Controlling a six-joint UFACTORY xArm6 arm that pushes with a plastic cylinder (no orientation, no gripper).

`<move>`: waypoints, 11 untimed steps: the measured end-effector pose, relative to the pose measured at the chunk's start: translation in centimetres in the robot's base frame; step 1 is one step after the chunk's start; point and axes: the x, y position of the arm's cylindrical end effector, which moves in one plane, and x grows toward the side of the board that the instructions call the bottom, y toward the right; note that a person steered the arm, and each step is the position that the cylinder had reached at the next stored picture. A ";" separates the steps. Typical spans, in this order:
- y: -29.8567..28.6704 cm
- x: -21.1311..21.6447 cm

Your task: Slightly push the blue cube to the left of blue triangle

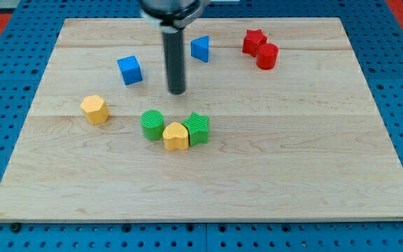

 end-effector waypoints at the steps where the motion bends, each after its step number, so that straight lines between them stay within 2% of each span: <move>1: -10.7 -1.4; 2: -13.5 -3.7; 4: -4.6 -2.9; 6: -1.3 -3.1; 7: -8.8 -3.2; 8: -7.2 -5.1; 9: -0.6 -5.2; 10: -0.4 -4.6; 11: 2.7 2.4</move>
